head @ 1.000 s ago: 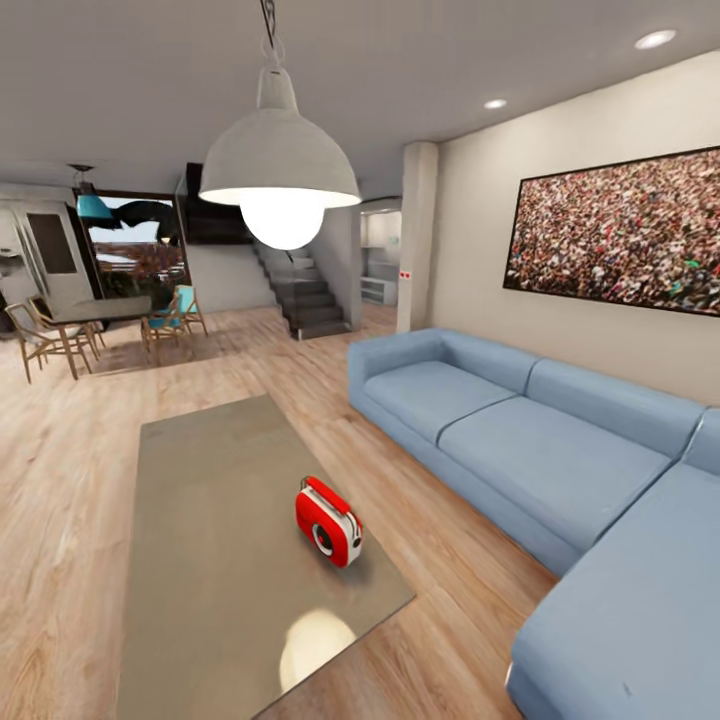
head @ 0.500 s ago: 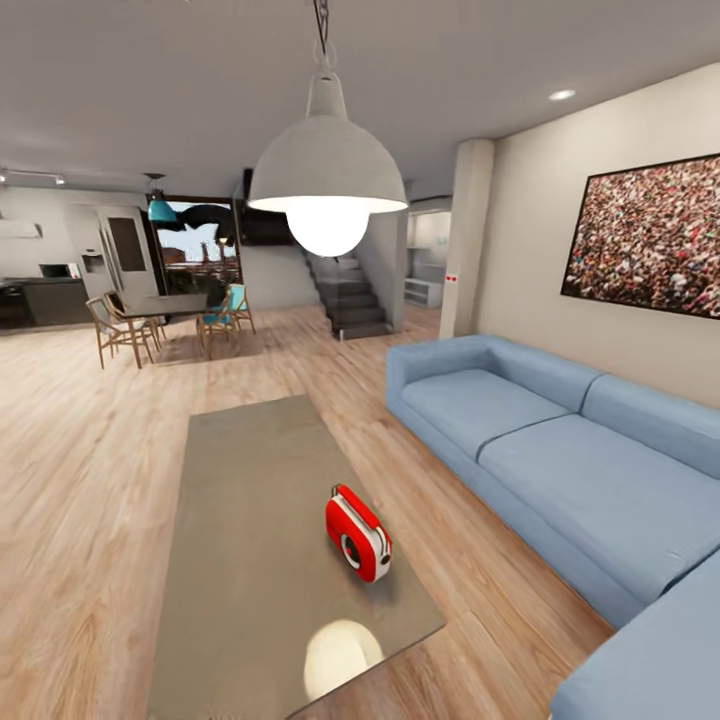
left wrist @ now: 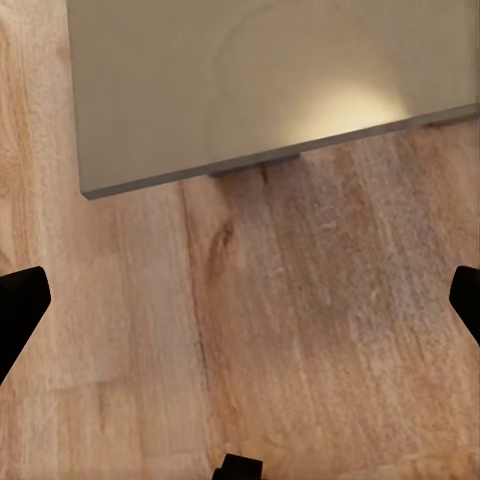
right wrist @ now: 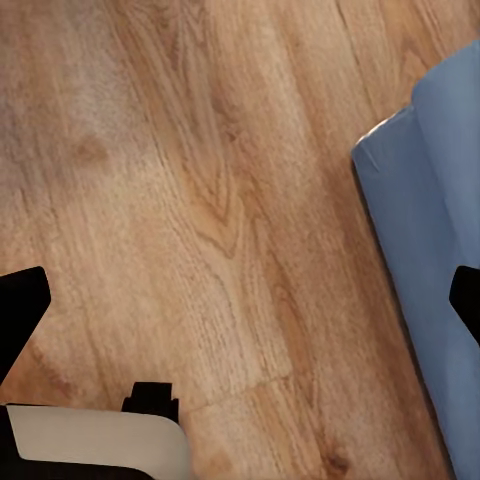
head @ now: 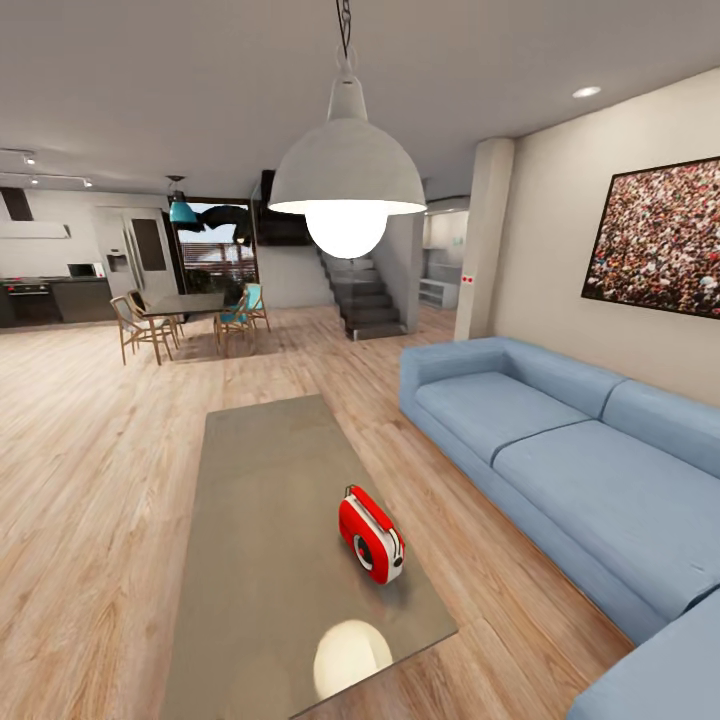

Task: Turn on the radio receiver that's on the table in the living room.

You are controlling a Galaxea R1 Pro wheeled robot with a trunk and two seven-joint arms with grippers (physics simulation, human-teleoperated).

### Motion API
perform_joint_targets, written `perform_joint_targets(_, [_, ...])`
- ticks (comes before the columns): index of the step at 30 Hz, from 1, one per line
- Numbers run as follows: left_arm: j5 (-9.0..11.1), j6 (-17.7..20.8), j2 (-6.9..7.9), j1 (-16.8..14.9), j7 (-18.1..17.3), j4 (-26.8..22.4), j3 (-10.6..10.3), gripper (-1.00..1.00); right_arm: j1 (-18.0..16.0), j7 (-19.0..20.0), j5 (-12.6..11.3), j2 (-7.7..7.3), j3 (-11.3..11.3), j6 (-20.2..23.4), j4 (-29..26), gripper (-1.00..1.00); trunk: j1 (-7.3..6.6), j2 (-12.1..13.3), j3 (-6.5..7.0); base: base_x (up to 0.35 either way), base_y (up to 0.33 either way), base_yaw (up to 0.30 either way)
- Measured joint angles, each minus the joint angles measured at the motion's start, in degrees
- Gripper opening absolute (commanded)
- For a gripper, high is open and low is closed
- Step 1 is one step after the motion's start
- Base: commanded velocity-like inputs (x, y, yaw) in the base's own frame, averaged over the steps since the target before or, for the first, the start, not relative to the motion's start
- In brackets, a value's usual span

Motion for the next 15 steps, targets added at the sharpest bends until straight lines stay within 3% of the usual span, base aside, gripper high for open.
perform_joint_targets(15, [0.05,-0.02,-0.06,0.0,-0.02,0.0,-0.02,1.0,0.0,-0.25,0.07,-0.01,0.0,-0.01,-0.07,1.0,0.0,0.0,0.0,0.0,0.0,0.0])
